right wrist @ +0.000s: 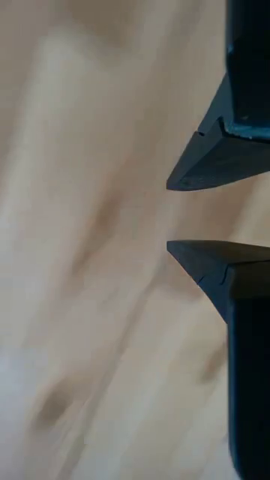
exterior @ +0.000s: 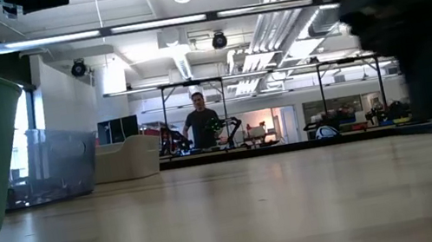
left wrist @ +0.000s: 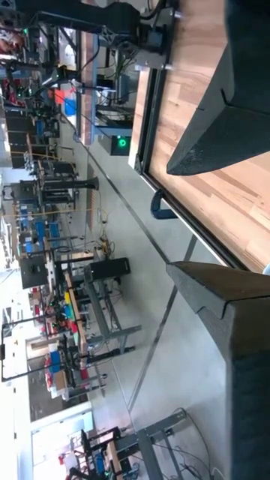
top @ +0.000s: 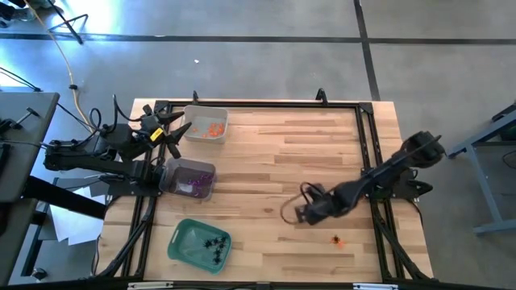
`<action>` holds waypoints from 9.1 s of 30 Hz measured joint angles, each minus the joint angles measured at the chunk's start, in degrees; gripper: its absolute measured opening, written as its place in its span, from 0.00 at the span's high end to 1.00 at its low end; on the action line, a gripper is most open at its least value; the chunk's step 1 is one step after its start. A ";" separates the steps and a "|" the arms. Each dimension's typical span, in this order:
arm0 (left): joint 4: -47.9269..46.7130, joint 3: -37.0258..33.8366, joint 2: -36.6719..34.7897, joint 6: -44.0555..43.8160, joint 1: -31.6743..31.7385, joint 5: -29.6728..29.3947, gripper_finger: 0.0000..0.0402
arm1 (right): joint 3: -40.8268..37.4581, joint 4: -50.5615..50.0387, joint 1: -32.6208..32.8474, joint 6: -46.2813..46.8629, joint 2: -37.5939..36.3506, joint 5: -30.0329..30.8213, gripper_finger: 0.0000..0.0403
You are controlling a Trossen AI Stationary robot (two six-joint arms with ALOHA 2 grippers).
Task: Sort Halloween decoration
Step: Put the right orange spider into the gray bin
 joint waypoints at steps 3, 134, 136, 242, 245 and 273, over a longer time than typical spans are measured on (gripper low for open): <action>0.00 0.00 0.00 0.00 -0.01 0.00 0.54 | 3.31 -7.89 4.95 7.19 0.01 -3.32 0.72; 0.02 0.00 0.00 0.00 -0.02 0.00 0.54 | 19.82 -30.10 20.37 27.88 9.58 8.22 1.00; 0.02 0.00 0.00 0.00 -0.01 0.00 0.54 | 19.82 -30.09 18.53 24.97 9.58 12.11 1.00; 0.02 0.00 0.00 0.00 0.00 0.00 0.54 | 53.77 -0.16 -34.45 -67.34 45.57 -6.29 0.63; 0.02 0.00 0.00 0.00 0.00 0.00 0.54 | 53.68 -0.61 -34.65 -68.95 44.90 -5.26 0.65; 0.02 0.00 0.00 0.00 -0.02 0.00 0.54 | 54.97 -10.14 -33.95 -69.62 44.46 -3.55 0.95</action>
